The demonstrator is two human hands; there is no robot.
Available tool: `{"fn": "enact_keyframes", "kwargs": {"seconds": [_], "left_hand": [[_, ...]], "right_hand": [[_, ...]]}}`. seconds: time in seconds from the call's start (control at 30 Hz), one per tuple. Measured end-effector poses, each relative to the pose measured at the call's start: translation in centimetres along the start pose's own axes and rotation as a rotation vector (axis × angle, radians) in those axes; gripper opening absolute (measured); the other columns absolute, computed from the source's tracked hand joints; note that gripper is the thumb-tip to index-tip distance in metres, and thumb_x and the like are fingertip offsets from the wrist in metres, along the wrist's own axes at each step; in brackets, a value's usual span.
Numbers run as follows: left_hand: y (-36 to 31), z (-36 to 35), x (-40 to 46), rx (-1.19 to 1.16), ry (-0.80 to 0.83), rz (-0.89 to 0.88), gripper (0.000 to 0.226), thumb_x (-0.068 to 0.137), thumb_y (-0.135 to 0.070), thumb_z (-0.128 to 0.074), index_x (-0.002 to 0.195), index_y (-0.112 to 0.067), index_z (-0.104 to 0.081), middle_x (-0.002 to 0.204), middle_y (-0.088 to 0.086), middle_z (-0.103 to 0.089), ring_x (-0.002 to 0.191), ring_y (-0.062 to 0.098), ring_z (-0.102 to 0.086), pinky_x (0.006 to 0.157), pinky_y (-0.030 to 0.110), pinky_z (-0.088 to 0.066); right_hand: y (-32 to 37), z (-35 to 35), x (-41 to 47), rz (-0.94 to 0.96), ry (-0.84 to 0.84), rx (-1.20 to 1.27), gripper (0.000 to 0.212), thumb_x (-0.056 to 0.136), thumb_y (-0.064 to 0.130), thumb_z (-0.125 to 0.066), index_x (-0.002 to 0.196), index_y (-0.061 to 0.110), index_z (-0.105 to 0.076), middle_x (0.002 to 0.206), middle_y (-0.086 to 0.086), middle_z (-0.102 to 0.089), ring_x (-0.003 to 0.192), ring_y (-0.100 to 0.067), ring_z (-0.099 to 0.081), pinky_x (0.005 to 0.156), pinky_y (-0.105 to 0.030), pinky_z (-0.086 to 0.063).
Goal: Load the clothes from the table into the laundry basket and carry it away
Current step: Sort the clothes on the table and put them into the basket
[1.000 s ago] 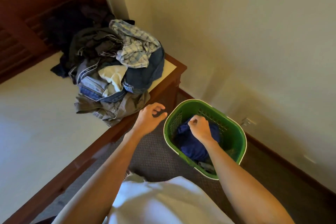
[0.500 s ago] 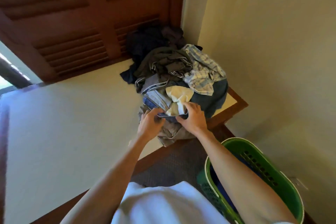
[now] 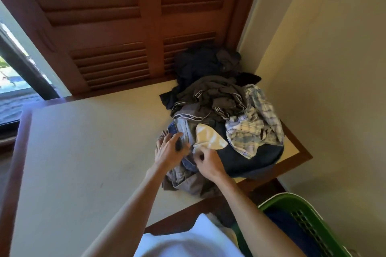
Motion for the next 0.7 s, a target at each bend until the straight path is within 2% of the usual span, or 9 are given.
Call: {"fn": "enact_keyframes", "kwargs": {"seconds": [0.1,0.17,0.23,0.27,0.37,0.47,0.57,0.63,0.7], "left_hand": [[0.4,-1.7,0.3,0.050,0.092,0.054,0.071,0.088,-0.078,-0.043,0.150,-0.051,-0.023,0.166,0.001,-0.020,0.150,0.037,-0.012,0.119,0.056,-0.023],[0.7,-3.5,-0.1,0.070,0.133,0.093,0.080,0.086,-0.081,-0.043,0.154,-0.053,-0.010,0.170,0.000,-0.002,0.153,0.039,0.000,0.122,0.058,-0.012],[0.8,-4.5,-0.4,0.085,0.109,0.112,0.087,0.086,-0.079,-0.045,0.156,-0.049,-0.002,0.170,0.000,0.008,0.153,0.040,0.007,0.123,0.058,-0.005],[0.9,-4.7,-0.3,0.107,0.093,0.113,0.088,0.088,-0.076,-0.047,0.157,-0.048,0.001,0.169,0.001,0.011,0.153,0.041,0.008,0.123,0.058,-0.004],[1.6,-4.5,0.4,0.161,0.122,0.131,0.092,0.089,-0.072,-0.050,0.156,-0.048,0.008,0.169,0.000,0.015,0.153,0.043,0.011,0.123,0.057,-0.003],[2.2,-4.7,1.1,0.173,0.131,0.150,0.095,0.085,-0.076,-0.050,0.155,-0.050,0.008,0.169,-0.003,0.015,0.153,0.040,0.014,0.124,0.054,-0.003],[2.9,-4.7,1.2,0.135,0.128,0.172,0.096,0.081,-0.082,-0.050,0.154,-0.055,0.007,0.168,-0.010,0.015,0.153,0.036,0.018,0.124,0.053,-0.004],[2.9,-4.3,1.2,0.103,0.130,0.175,0.098,0.076,-0.086,-0.049,0.152,-0.058,0.006,0.167,-0.013,0.016,0.152,0.034,0.020,0.124,0.054,-0.004],[2.6,-3.7,1.1,0.102,0.136,0.149,0.101,0.070,-0.092,-0.045,0.151,-0.059,0.005,0.166,-0.012,0.015,0.151,0.028,0.023,0.125,0.052,0.000]], "right_hand": [[0.8,4.8,3.5,-0.002,-0.185,-0.044,0.026,0.091,0.049,-0.061,0.090,0.025,-0.051,0.080,0.004,-0.065,0.077,-0.022,-0.063,0.066,-0.034,-0.047],[1.2,7.3,6.9,-0.030,-0.213,-0.186,0.054,0.082,0.063,-0.065,0.118,0.026,-0.050,0.114,-0.009,-0.064,0.108,-0.031,-0.060,0.084,-0.041,-0.049],[1.0,8.3,10.8,-0.126,-0.074,-0.321,0.104,0.068,0.079,-0.068,0.150,0.034,-0.023,0.157,-0.017,-0.025,0.145,-0.040,-0.025,0.109,-0.060,-0.032],[0.8,8.6,12.8,-0.165,-0.017,-0.360,0.123,0.061,0.084,-0.068,0.155,0.039,-0.005,0.165,-0.014,0.000,0.151,-0.042,-0.003,0.112,-0.068,-0.019],[-0.2,9.6,18.3,-0.249,0.078,-0.423,0.146,0.049,0.087,-0.072,0.154,0.042,0.019,0.161,-0.008,0.033,0.149,-0.043,0.023,0.109,-0.077,-0.006],[-0.5,7.8,22.4,-0.257,0.183,-0.474,0.126,0.056,0.080,-0.076,0.155,0.041,-0.009,0.165,-0.014,0.015,0.150,-0.046,0.006,0.110,-0.074,-0.016],[1.3,4.3,24.3,-0.094,0.251,-0.629,0.056,0.079,0.060,-0.070,0.128,0.035,-0.056,0.150,-0.011,-0.038,0.141,-0.039,-0.026,0.109,-0.064,-0.022],[2.4,2.4,24.7,-0.003,0.247,-0.641,0.032,0.091,0.034,-0.063,0.123,0.032,-0.062,0.139,-0.007,-0.055,0.135,-0.034,-0.037,0.110,-0.060,-0.023],[3.3,1.6,24.5,0.047,0.231,-0.592,0.031,0.091,0.015,-0.056,0.117,0.028,-0.063,0.128,-0.008,-0.064,0.128,-0.034,-0.049,0.109,-0.055,-0.029]]}}
Point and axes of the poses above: each hand's wrist, its own x-axis towards the middle knuckle, its own z-axis out of the back of the hand, y = z × x, the point moved 7 cm from there along x, towards the middle knuckle
